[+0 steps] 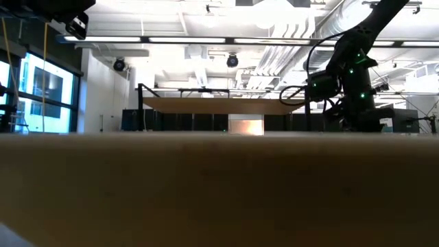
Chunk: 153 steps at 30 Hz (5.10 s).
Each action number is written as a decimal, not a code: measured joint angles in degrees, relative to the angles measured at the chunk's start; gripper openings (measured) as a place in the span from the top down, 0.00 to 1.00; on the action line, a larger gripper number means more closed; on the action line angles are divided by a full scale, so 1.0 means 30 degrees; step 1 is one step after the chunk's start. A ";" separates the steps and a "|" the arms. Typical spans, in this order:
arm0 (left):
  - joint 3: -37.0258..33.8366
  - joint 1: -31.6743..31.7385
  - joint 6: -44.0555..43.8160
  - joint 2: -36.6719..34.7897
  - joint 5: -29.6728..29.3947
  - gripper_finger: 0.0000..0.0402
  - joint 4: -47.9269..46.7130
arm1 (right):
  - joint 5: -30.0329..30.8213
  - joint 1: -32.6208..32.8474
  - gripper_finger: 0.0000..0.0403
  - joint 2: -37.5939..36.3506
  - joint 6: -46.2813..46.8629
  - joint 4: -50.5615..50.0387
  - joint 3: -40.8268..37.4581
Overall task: Place and stack plates onto a shelf
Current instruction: Put the light green plate onto the shelf
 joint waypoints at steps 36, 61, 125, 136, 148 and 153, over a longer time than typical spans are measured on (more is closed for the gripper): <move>0.0000 0.0006 0.0007 0.0000 -0.0007 1.00 0.0000 | 0.0030 0.0504 1.00 -0.5035 0.0422 -0.0593 -0.0022; 0.0000 0.0004 0.0007 0.0000 -0.0005 1.00 0.0002 | 0.0009 0.0504 1.00 -0.7967 0.0796 -0.0062 -0.0022; 0.0006 0.0000 0.0153 0.0000 0.0000 1.00 0.0000 | 0.4271 0.6586 1.00 -0.4733 -0.5825 0.1418 1.0316; 0.0007 0.0006 0.0153 0.0000 0.0000 1.00 0.0000 | 0.5280 0.8814 1.00 -0.2413 -0.6789 0.1636 1.0316; 0.0007 0.0006 0.0153 0.0000 0.0000 1.00 0.0000 | 0.5350 0.9377 1.00 -0.0456 -0.6934 0.1934 1.0316; 0.0007 0.0003 0.0153 0.0000 0.0000 1.00 0.0000 | 0.5364 0.9210 1.00 -0.0173 -0.6880 0.1907 1.0316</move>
